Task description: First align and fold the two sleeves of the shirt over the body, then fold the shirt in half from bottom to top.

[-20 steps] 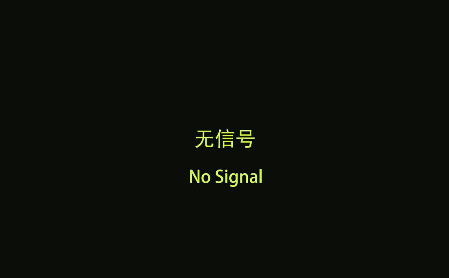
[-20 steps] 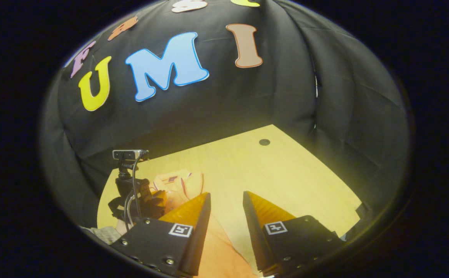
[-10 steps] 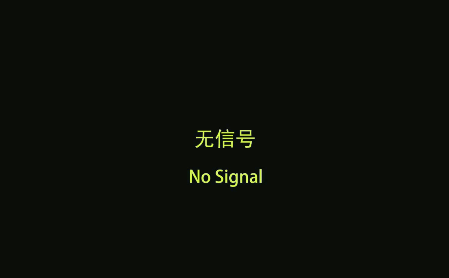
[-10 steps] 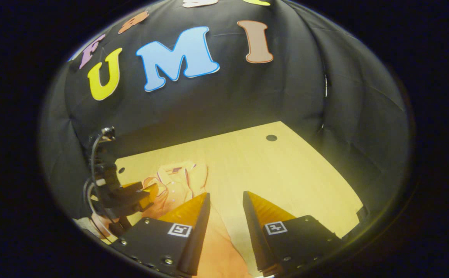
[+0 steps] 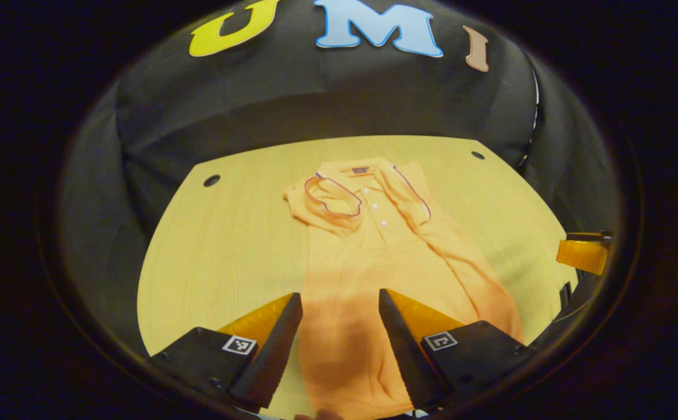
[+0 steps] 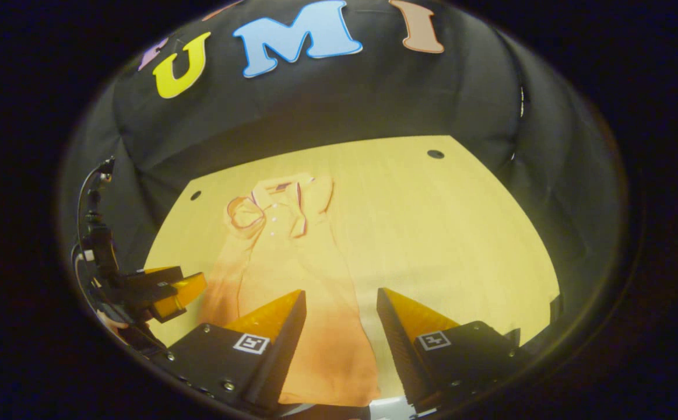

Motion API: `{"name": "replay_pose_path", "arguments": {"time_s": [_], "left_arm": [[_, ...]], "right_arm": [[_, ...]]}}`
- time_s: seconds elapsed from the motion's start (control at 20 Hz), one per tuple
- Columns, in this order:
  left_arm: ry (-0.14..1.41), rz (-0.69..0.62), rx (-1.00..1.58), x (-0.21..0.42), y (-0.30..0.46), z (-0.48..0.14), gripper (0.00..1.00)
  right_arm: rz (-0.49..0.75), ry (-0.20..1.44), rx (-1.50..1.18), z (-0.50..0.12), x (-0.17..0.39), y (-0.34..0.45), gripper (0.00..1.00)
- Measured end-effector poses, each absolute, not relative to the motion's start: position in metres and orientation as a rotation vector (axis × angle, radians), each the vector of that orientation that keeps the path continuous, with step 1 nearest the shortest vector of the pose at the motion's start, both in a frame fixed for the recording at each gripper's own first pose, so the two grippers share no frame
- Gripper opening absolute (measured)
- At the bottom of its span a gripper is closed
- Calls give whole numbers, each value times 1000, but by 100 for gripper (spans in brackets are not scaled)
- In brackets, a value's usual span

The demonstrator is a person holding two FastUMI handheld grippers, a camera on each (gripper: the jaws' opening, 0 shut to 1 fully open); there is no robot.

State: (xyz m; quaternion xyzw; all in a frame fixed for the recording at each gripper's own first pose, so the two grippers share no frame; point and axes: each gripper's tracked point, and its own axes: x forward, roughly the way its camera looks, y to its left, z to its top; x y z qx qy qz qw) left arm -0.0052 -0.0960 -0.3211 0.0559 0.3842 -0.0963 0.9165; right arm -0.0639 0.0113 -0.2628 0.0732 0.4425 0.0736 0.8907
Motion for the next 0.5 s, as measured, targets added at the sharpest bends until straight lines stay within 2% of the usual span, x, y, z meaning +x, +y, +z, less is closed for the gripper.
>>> {"name": "replay_pose_path", "arguments": {"time_s": [0.05, 0.1, 0.15, 0.5], "left_arm": [[823, -191, 117, -19, -91, -329, 89], [854, -181, 119, -33, -86, -335, 90], [887, -172, 121, -46, -81, -343, 89], [1090, -135, 139, -104, -62, -389, 89]], "right_arm": [[158, 957, 145, -272, -73, 14, 77], [163, 999, 135, -281, -79, 17, 72], [168, 1041, 121, -292, -88, 18, 77], [201, 1310, 32, -348, -146, 29, 77]]}}
